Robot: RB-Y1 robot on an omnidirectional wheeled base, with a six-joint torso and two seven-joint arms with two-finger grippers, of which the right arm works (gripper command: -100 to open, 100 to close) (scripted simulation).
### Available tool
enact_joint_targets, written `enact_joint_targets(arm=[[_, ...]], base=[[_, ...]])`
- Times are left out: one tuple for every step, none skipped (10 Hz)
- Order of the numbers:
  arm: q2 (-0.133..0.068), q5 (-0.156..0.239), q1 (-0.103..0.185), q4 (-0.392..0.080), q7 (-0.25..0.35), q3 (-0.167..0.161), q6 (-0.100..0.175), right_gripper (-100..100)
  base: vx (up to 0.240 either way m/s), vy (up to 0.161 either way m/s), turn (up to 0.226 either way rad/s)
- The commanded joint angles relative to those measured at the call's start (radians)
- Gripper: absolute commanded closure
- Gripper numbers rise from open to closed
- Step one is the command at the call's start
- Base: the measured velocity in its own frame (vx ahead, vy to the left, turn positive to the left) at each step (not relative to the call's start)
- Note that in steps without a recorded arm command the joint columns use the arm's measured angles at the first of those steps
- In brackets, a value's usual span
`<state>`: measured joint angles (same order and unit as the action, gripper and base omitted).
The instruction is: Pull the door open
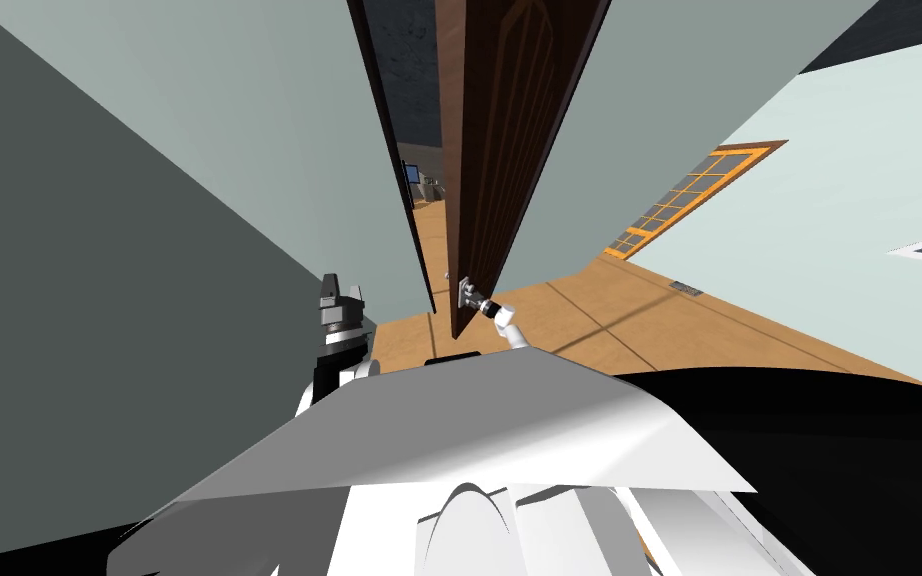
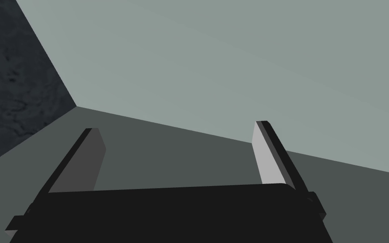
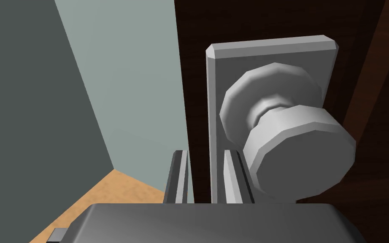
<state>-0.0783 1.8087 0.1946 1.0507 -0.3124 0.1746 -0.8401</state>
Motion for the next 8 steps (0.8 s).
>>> enact_joint_targets(arm=[[-0.013, 0.024, -0.007, 0.008, -0.024, 0.006, -0.022, -100], [-0.016, 0.039, -0.016, 0.016, -0.038, 0.003, -0.042, -100], [-0.019, 0.053, -0.024, 0.024, -0.052, -0.001, -0.061, -100], [-0.021, 0.067, -0.031, 0.031, -0.065, -0.004, -0.078, -100], [-0.022, 0.077, -0.037, 0.037, -0.075, -0.006, -0.091, -100], [-0.015, 0.064, -0.047, 0.015, -0.069, -0.016, -0.090, -100], [-0.029, 0.065, -0.022, -0.004, -0.051, -0.012, -0.091, -100], [-0.034, 0.065, -0.014, -0.009, -0.046, -0.010, -0.089, -100]], base=[[-0.105, -0.163, 0.018], [-0.129, -0.187, -0.005], [-0.103, -0.214, 0.000], [-0.107, -0.214, 0.004], [-0.097, -0.178, -0.021], [-0.050, -0.068, 0.008], [-0.028, -0.032, 0.072], [-0.017, -0.031, 0.064]])
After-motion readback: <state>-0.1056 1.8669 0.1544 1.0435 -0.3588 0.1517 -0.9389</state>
